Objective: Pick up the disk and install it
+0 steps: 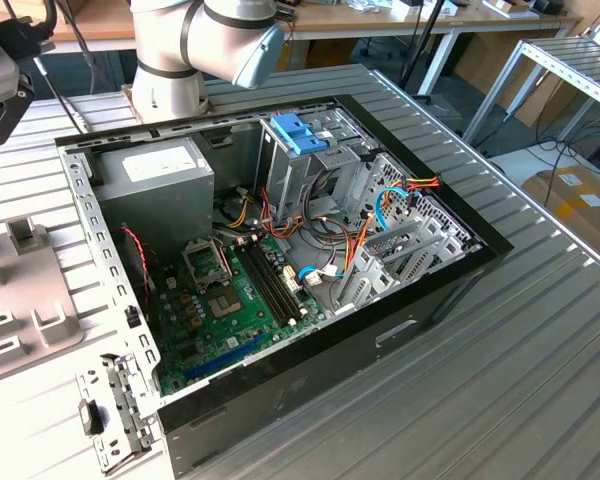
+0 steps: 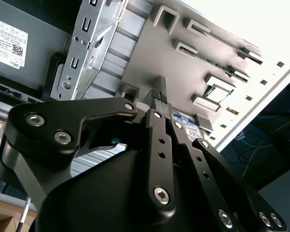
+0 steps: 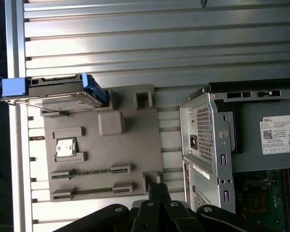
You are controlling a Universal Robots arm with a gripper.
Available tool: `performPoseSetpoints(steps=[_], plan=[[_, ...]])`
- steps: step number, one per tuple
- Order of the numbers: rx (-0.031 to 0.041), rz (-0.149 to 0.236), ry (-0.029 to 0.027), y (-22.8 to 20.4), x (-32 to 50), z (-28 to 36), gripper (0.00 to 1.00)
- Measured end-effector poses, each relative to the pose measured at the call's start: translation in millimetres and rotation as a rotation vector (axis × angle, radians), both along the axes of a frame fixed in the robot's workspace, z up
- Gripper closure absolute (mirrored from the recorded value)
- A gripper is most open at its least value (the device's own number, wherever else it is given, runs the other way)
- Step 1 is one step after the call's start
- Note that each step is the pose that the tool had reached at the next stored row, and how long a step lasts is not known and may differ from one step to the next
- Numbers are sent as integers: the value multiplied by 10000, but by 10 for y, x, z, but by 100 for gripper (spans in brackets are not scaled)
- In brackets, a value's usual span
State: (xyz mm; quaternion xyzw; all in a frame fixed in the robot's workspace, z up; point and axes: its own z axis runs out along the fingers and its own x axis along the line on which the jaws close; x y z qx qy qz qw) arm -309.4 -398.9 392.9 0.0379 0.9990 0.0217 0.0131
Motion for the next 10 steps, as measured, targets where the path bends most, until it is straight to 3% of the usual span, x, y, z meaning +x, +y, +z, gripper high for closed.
performPoseSetpoints(steps=[10], plan=[[0,0,0,0,-66,-2,89]])
